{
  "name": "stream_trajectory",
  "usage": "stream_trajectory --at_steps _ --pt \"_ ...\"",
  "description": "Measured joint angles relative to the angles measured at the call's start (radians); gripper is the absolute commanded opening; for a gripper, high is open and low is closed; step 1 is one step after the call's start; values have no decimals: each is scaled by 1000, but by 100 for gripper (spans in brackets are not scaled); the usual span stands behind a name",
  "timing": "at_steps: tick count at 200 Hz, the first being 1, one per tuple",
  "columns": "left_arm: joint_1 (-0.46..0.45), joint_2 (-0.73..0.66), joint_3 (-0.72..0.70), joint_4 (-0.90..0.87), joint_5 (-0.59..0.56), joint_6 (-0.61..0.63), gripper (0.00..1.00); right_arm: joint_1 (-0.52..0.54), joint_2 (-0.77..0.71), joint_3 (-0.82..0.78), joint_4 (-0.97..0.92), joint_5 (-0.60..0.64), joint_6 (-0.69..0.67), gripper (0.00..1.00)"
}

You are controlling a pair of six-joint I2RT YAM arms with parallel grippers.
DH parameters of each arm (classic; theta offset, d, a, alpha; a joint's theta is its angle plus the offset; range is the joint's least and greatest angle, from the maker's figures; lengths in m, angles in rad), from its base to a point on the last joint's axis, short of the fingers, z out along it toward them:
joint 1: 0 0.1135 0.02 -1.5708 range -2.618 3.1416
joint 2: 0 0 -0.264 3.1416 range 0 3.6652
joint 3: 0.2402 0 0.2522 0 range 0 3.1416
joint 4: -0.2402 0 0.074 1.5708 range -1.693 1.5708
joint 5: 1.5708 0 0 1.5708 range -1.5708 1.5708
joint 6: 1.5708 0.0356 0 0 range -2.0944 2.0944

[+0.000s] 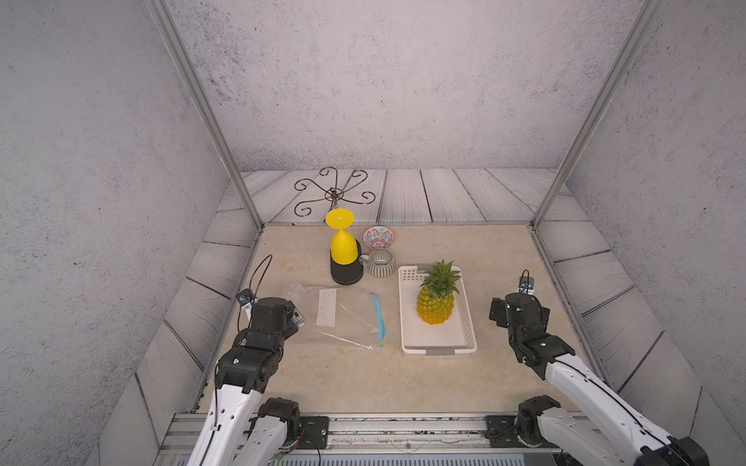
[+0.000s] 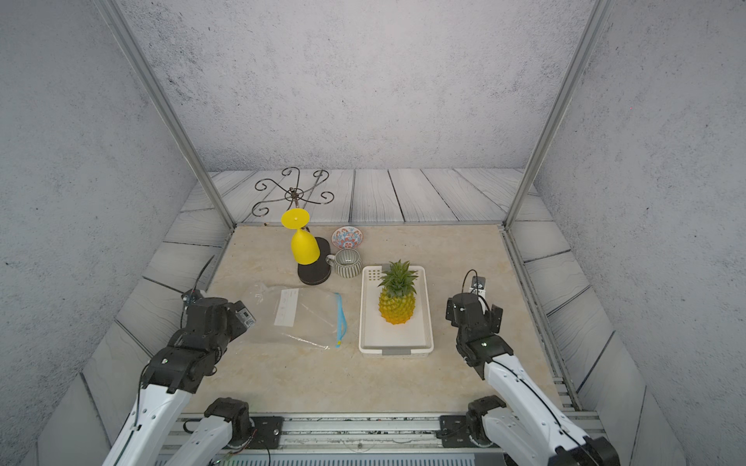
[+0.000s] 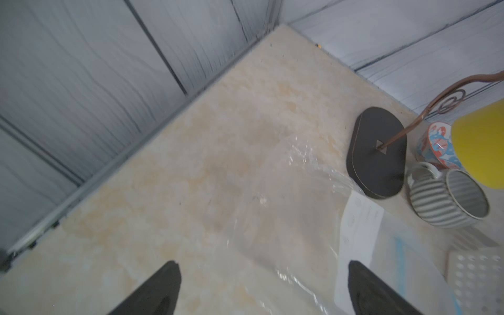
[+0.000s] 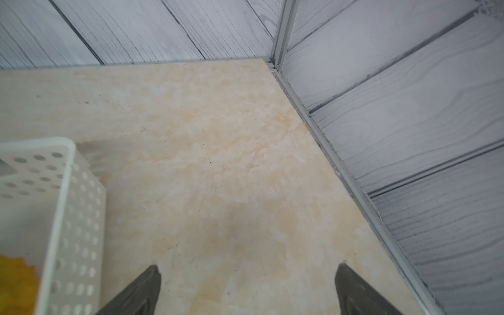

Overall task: Open the zip-top bag and take out the pineapple
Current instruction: Reset both arms

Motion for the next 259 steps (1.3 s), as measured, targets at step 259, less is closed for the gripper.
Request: stream_trajectory --at_steps 259 --pt "196 879 -201 1407 328 599 97 -213 590 26 792 -291 -161 99"
